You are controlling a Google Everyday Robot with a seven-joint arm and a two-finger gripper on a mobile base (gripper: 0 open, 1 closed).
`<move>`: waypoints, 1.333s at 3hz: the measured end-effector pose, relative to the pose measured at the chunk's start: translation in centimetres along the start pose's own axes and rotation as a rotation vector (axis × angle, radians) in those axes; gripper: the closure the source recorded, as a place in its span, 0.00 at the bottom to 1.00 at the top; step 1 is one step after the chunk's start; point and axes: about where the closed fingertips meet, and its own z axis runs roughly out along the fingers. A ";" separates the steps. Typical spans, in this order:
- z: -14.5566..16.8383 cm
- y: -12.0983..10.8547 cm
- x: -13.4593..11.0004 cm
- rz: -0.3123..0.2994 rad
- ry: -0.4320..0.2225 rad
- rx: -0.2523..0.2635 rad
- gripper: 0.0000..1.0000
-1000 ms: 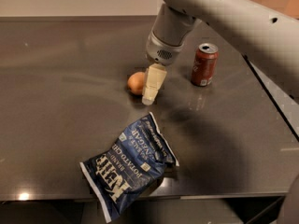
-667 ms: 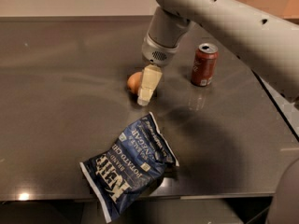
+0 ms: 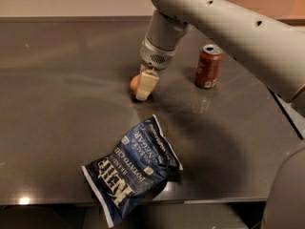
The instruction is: Pick orange
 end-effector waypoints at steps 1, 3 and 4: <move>-0.3 0.0 -0.1 -0.003 0.004 -0.003 0.63; -5.7 0.8 -1.1 -0.078 -0.015 0.000 1.00; -9.3 0.9 -1.8 -0.124 -0.038 0.008 1.00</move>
Offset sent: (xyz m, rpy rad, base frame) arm -0.0112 -0.0080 0.0536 -0.0054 -0.0283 0.0727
